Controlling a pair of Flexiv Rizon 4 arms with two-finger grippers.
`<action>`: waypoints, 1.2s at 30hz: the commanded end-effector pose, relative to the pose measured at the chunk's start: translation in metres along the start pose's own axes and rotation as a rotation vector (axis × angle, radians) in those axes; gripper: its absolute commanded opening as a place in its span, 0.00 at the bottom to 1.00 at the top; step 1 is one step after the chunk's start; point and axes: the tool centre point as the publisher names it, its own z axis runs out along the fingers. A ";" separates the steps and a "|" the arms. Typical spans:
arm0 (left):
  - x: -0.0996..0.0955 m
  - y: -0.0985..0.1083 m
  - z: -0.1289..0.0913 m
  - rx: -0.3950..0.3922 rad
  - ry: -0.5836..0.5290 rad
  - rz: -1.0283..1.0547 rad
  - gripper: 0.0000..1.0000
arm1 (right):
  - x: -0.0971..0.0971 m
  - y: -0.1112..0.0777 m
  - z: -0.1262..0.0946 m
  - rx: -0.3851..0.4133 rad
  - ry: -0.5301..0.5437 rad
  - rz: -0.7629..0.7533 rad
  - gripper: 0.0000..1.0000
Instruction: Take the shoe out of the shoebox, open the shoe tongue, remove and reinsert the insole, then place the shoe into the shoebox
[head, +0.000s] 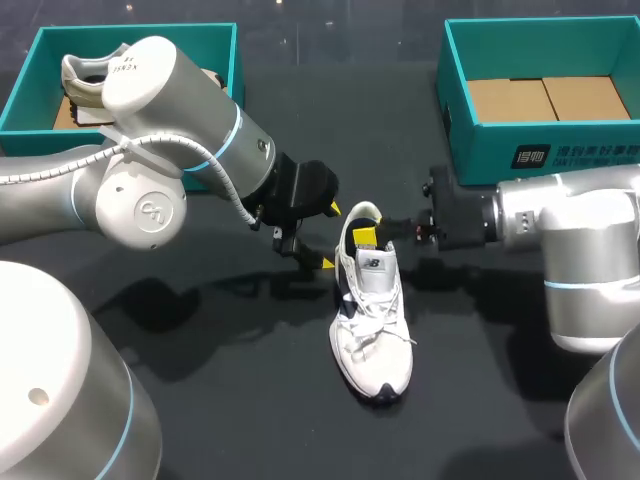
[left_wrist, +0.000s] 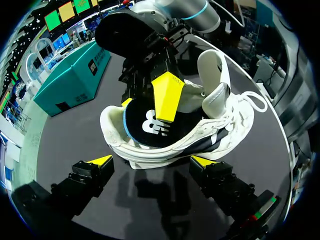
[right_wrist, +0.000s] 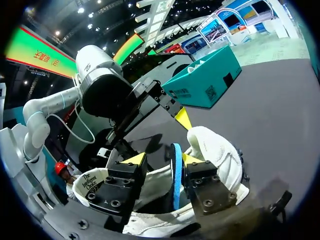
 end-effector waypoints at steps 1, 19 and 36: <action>0.000 0.000 0.000 -0.001 0.000 0.001 1.00 | -0.002 0.003 -0.003 -0.041 0.007 -0.002 0.35; 0.000 0.000 0.000 -0.001 0.000 0.001 1.00 | -0.008 -0.030 0.002 0.060 -0.045 0.073 0.00; -0.003 -0.005 -0.020 0.005 -0.025 0.013 1.00 | -0.004 0.005 -0.005 -0.029 -0.034 0.008 0.49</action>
